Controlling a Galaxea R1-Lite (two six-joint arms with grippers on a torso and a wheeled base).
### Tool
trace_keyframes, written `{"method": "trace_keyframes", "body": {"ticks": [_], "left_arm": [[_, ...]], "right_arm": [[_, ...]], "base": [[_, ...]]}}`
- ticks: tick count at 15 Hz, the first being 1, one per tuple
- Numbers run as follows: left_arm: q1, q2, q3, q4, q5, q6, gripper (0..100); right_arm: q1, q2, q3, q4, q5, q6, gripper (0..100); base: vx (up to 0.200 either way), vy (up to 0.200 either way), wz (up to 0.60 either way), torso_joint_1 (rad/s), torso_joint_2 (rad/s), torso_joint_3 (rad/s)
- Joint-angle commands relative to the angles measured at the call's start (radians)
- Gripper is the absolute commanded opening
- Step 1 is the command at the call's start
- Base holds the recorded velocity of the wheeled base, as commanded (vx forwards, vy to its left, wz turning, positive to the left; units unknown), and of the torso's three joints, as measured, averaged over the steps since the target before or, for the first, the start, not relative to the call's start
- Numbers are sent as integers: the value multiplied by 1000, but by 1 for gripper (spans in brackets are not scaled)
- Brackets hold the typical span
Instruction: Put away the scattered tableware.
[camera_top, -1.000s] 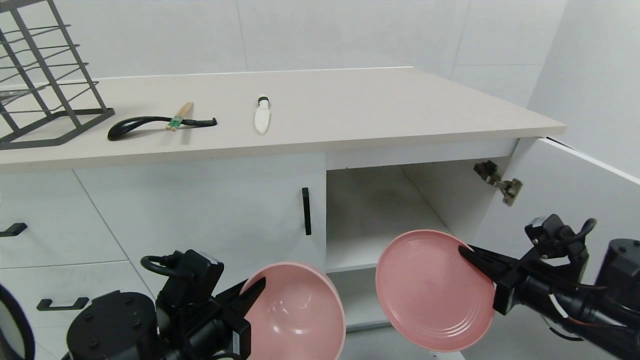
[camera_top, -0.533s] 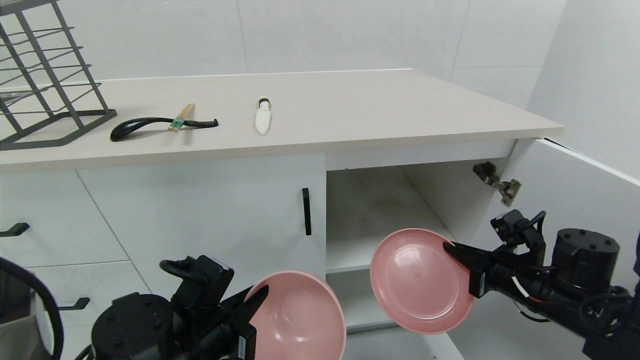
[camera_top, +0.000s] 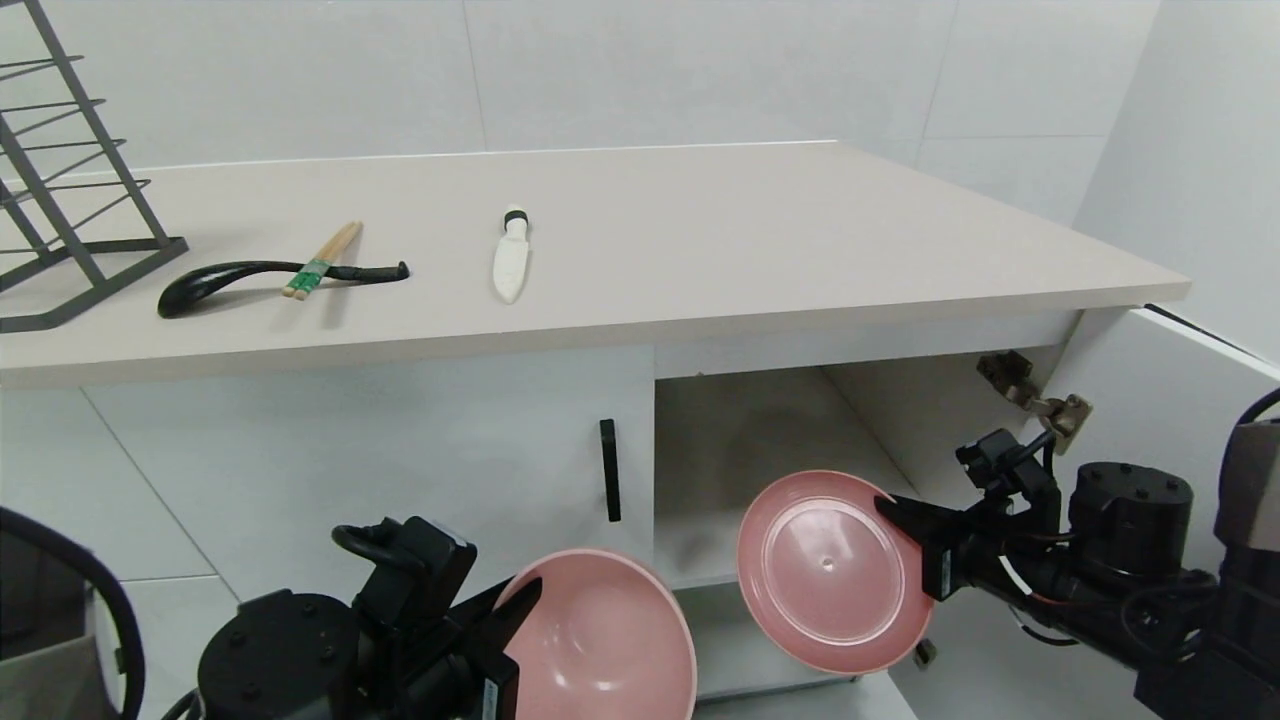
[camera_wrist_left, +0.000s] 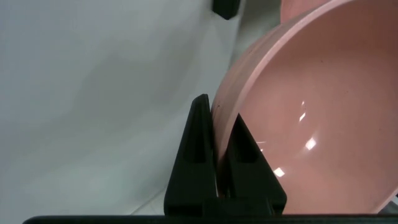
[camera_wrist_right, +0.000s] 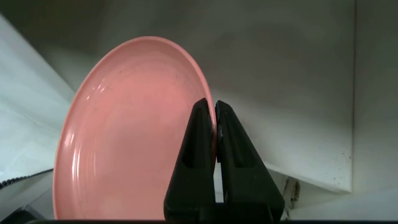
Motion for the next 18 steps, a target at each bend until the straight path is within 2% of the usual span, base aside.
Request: {"method": "trace_keyframes", "body": {"ticks": [1,7,15,18], "left_arm": [[-19,25,0,0,0,0,0],[-22,42,0,0,0,-2,0],[-33,36,0,0,0,-2,0],[-28,20,0,0,0,-2,0]], "right_arm": [[1,21,10,-1,1,1,0],[30,57,21,-1,3,3,0],[32,173,-152,-1,3,3,0],[35,255,-277,-1,1,7,0]], "base": [[0,0,0,0,0,0],[0,0,0,0,0,0],[0,0,0,0,0,0],[0,0,0,0,0,0]]}}
